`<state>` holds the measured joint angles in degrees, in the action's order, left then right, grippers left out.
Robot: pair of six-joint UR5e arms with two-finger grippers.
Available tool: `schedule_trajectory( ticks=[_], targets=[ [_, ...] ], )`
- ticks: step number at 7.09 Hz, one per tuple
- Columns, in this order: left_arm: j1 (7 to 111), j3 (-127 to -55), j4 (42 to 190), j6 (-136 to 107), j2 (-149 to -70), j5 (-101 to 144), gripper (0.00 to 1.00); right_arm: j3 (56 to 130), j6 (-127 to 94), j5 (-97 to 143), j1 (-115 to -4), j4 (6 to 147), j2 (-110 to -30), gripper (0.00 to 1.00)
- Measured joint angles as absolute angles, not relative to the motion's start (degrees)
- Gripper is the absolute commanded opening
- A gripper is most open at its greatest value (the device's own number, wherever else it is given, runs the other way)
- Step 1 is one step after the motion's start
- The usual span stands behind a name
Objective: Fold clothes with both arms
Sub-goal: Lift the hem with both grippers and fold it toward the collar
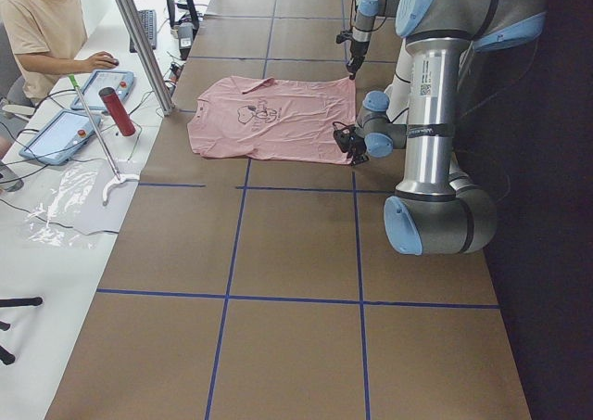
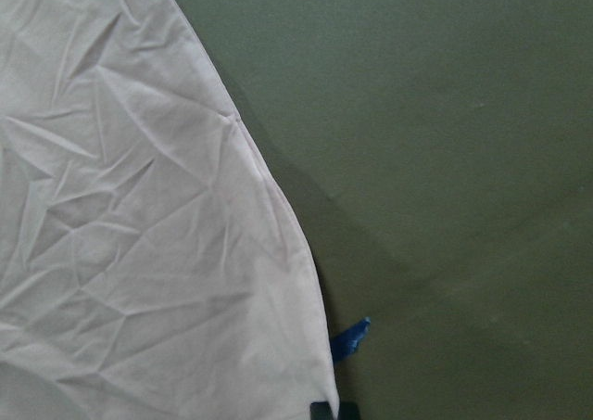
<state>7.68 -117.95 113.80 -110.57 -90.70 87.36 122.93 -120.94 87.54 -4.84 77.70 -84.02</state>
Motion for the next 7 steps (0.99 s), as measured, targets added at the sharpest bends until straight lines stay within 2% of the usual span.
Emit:
schedule_trajectory(
  ticks=[4, 7],
  targets=[
    [6.7, -119.8, 113.8, -113.3, -90.8, 87.5, 0.0, 125.5, -120.9, 87.6, -5.0, 77.7, -86.4, 0.0],
    [2.5, -125.9, 110.7, -119.6, -90.9, 87.7, 0.0, 130.4, -120.8, 87.9, -4.7, 77.5, -93.1, 0.0]
  ],
)
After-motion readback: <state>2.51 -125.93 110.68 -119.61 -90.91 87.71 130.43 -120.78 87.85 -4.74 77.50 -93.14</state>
